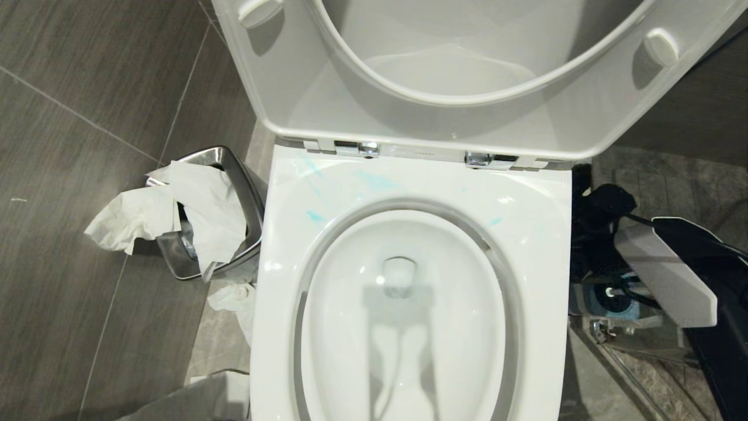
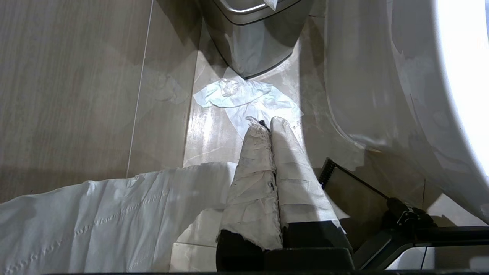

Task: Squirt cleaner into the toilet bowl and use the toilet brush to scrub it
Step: Pour in the cleaning agent

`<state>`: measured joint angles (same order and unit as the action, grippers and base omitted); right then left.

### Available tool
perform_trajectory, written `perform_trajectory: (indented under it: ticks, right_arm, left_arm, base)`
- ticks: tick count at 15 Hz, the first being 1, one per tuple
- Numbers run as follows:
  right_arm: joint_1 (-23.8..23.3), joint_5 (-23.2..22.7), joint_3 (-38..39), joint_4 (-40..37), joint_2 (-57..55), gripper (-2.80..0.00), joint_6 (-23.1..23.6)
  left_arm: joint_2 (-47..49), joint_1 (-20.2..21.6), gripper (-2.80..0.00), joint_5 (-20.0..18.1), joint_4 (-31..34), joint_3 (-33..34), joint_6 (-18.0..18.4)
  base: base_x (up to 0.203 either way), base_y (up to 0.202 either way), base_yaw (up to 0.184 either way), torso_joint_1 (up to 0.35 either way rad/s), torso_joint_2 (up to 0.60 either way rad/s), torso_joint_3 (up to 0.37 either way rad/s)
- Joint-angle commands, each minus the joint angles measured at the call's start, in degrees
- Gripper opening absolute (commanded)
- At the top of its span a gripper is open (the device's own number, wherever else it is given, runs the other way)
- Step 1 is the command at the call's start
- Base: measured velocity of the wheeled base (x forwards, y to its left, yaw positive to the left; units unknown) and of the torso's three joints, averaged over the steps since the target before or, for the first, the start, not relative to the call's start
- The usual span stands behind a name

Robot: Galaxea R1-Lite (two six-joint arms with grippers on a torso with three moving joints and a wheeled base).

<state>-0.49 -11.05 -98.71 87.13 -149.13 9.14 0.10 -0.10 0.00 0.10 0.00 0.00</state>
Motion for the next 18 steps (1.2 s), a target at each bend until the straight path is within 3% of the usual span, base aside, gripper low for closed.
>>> perform_trajectory:
  ticks: [1,4,13,18]
  right_arm:
    - [-0.2,0.0,6.5,0.5,8.5,-2.8,-0.1]
    - [-1.6,-0.1,12.6,0.5,16.5,-2.8,-0.2]
    - [-3.3,1.0,46.5,0.5,46.7,-2.8,-3.4]
    - [-3.3,3.1,54.5,-4.9,61.1,-2.8,-3.7]
  left_arm:
    - [0.1,0.0,-2.8,0.0,0.0,0.0,0.1]
    - [0.1,0.0,-2.8,0.0,0.0,0.0,0.0]
    - [0.1,0.0,-2.8,0.0,0.0,0.0,0.1]
    - [0.1,0.0,-2.8,0.0,0.0,0.0,0.0]
  base:
    - [0.0,0.0,0.0,0.0,0.0,0.0]
    - [0.0,0.0,0.0,0.0,0.0,0.0]
    - [0.0,0.0,0.0,0.0,0.0,0.0]
    - [0.0,0.0,0.0,0.0,0.0,0.0]
